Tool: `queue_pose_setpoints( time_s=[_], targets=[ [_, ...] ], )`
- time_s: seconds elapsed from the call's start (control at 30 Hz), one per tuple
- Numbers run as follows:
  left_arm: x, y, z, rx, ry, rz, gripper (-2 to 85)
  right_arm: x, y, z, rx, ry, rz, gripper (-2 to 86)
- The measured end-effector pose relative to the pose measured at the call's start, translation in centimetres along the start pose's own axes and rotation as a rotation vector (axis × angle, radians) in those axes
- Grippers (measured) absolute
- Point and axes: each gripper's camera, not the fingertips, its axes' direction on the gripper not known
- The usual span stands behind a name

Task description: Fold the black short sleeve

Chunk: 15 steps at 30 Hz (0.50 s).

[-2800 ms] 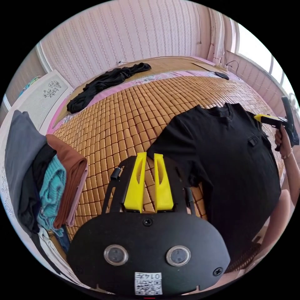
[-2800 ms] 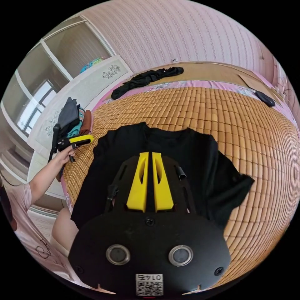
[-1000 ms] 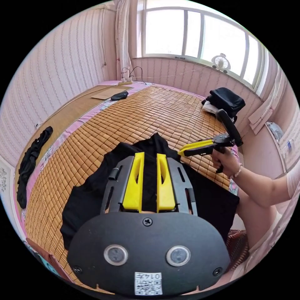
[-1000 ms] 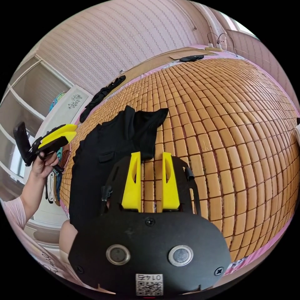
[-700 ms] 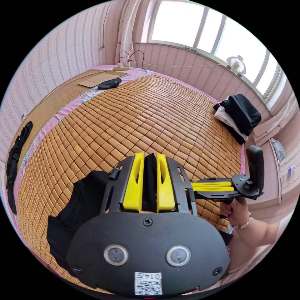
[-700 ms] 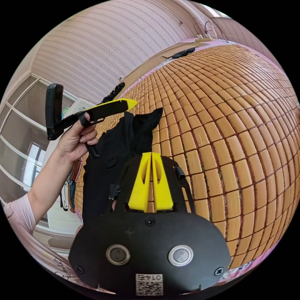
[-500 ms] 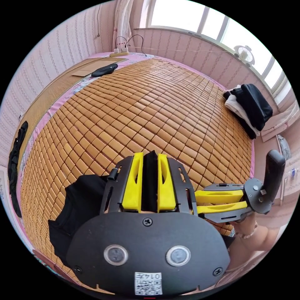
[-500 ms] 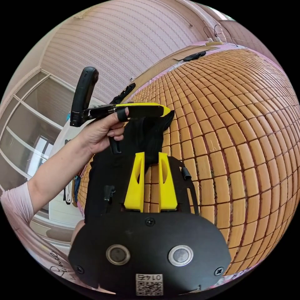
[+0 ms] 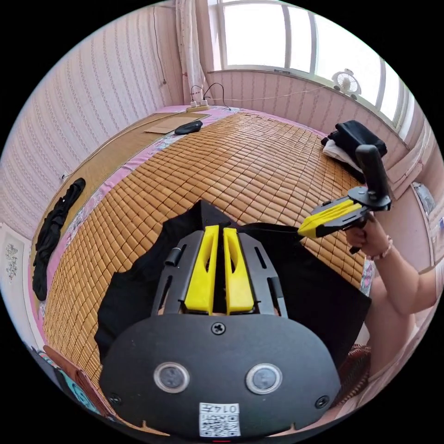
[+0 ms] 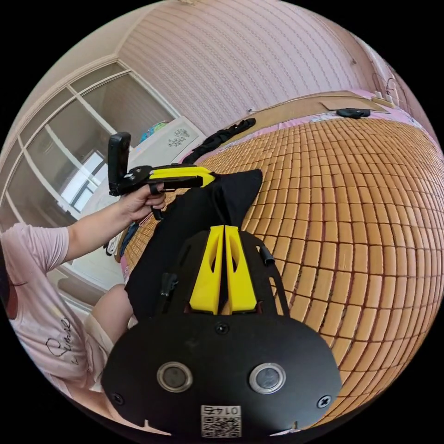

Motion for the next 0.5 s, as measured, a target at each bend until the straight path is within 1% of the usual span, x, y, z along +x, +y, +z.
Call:
queue_pose_setpoints(
  time_s=[0.03,0.07,0.17,0.3,0.4,0.5],
  targets=[
    [-0.3,2.2,0.1,-0.03,-0.014,-0.011,0.5,-0.1,-0.2,0.6,-0.05,-0.059,-0.028,-0.2],
    [-0.7,4.1,0.3,-0.07,-0.035,-0.035,1.5,-0.2,-0.3,0.9,-0.058,-0.066,-0.031,-0.2],
    [-1.7,7.0,0.2,-0.112,-0.082,-0.118,2.7,-1.0,-0.8,1.2,-0.029,-0.04,-0.032,-0.2],
    [-2.5,7.8,0.2,-0.105,-0.021,-0.17,3.1,-2.5,-2.0,2.8,-0.058,-0.05,-0.063,-0.2],
    [-2.0,7.4,1.3,-0.129,0.028,-0.157,2.9,-3.8,-3.1,5.6,-0.177,-0.009,-0.086,-0.3],
    [-1.2,7.5,3.5,-0.176,0.002,-0.12,1.5,-5.1,-3.9,8.6,-0.327,0.129,-0.107,-0.5]
  ],
)
